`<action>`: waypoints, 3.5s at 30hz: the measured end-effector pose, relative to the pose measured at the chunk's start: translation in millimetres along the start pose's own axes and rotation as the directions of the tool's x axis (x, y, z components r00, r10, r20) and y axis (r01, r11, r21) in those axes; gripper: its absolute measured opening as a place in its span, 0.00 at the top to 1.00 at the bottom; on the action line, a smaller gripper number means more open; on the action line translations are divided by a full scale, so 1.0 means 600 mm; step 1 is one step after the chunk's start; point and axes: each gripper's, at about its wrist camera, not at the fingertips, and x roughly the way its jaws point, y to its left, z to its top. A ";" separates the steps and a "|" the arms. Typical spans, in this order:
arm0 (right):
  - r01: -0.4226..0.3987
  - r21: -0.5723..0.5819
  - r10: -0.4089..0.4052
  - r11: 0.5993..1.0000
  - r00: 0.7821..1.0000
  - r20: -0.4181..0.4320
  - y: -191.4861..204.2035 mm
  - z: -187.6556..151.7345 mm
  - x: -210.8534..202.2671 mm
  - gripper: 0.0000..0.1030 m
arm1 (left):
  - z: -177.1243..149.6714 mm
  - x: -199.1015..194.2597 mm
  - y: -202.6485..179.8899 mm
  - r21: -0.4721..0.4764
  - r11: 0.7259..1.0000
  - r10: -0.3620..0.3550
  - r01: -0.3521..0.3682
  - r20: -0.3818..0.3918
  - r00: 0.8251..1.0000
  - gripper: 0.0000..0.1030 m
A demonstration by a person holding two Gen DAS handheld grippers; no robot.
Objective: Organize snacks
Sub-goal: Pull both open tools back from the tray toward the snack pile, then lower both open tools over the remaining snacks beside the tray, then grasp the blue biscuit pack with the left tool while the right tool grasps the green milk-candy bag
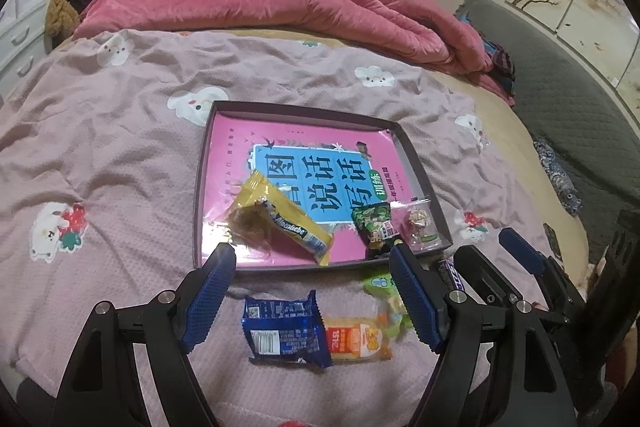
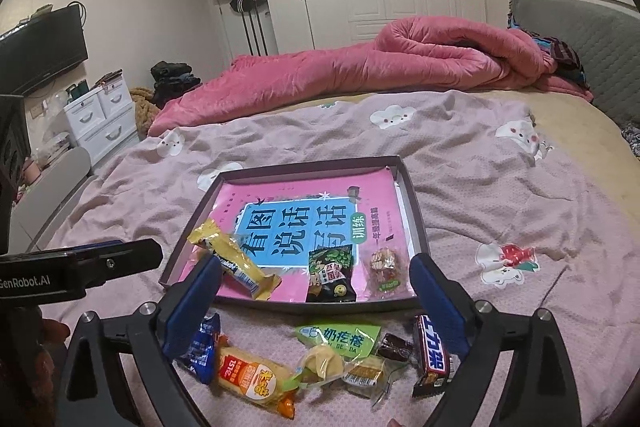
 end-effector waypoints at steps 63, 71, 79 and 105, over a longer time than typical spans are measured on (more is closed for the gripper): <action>0.014 -0.006 -0.014 1.000 0.994 -0.111 -0.040 -0.103 -0.059 0.06 | -0.115 0.020 0.041 0.014 1.000 0.025 -0.023 -0.174 0.984 0.22; 0.040 0.033 -0.035 0.999 0.990 -0.140 -0.057 -0.110 -0.050 0.06 | -0.120 0.038 0.045 0.005 1.000 0.020 -0.019 -0.198 0.980 0.22; 0.033 0.017 -0.030 0.999 0.988 -0.152 -0.049 -0.111 -0.038 0.06 | -0.119 0.048 0.052 -0.008 1.000 0.015 -0.017 -0.204 0.979 0.22; -0.018 -0.076 -0.005 0.997 0.956 -0.293 0.010 -0.123 0.097 0.41 | -0.121 0.088 0.051 -0.035 0.999 -0.031 0.024 -0.225 0.974 0.22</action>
